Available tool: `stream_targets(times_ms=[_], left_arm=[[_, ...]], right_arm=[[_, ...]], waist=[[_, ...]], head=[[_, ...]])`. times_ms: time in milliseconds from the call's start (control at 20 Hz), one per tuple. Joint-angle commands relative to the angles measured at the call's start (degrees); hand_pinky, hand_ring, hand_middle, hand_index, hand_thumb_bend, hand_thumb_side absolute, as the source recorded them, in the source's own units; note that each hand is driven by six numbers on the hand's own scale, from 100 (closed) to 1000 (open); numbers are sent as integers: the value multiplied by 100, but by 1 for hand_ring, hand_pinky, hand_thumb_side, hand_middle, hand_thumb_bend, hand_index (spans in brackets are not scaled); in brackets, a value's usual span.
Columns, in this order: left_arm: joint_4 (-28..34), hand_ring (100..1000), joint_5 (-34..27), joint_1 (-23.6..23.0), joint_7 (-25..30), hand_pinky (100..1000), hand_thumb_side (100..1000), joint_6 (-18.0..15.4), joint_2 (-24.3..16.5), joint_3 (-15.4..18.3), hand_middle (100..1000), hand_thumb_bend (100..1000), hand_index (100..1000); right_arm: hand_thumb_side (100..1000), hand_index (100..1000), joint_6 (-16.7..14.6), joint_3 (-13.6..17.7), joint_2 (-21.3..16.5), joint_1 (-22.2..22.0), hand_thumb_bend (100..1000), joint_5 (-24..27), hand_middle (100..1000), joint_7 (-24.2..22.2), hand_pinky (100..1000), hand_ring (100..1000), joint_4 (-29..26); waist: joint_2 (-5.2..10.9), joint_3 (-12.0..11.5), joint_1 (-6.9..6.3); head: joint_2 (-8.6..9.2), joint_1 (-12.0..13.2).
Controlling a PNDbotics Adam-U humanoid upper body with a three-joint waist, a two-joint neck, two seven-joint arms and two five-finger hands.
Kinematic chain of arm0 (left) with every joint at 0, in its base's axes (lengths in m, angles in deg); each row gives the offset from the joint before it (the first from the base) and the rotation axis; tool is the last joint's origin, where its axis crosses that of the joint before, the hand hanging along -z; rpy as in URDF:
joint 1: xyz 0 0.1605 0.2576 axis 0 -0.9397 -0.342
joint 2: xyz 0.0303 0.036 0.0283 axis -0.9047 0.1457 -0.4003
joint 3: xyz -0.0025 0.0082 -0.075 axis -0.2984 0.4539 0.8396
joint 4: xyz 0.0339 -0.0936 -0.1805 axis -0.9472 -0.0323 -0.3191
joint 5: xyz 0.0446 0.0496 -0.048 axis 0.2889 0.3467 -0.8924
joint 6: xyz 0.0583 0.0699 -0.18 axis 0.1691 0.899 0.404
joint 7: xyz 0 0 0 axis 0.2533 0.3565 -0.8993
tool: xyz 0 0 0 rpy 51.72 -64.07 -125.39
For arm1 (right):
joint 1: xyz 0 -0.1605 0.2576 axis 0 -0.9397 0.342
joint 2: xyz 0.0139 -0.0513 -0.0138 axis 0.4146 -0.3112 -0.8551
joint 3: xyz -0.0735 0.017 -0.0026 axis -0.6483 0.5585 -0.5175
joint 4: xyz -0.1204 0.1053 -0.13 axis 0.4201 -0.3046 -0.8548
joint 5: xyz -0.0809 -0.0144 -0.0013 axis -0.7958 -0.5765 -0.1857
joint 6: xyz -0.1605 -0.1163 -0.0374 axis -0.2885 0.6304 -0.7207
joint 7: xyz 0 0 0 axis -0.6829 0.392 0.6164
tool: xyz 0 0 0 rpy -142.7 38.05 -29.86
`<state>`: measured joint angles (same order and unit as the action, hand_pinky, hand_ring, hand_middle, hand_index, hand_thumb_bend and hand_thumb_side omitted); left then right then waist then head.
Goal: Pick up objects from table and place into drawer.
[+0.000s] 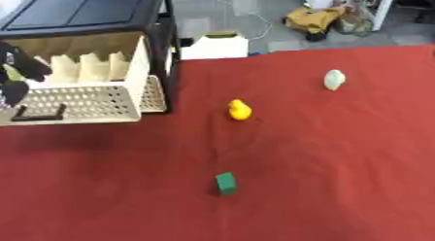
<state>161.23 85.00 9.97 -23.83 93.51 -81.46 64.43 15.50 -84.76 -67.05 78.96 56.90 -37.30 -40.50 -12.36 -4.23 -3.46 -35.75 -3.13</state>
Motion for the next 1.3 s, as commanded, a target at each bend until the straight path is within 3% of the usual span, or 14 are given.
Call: stream_targets(times_ms=[50, 900, 1300], left_arm=[[66, 711, -175, -3, 163, 581, 1000, 69, -255, -3, 665, 100, 860], [66, 674, -345, -411, 649, 545, 1000, 629, -169, -382, 643, 100, 874], [66, 689, -331, -309, 722, 556, 1000, 965, 2, -564, 651, 100, 902]], right_arm=[[666, 819, 4, 110, -84, 9, 100, 53, 695, 40, 744, 770, -95], [650, 814, -45, 189, 1, 27, 100, 179, 687, 133, 743, 764, -95], [644, 812, -57, 205, 40, 45, 100, 203, 686, 148, 743, 763, -95]], waist=[[88, 3, 36], [17, 64, 167], [-2, 118, 203]], head=[[-3, 33], [113, 169], [167, 261]])
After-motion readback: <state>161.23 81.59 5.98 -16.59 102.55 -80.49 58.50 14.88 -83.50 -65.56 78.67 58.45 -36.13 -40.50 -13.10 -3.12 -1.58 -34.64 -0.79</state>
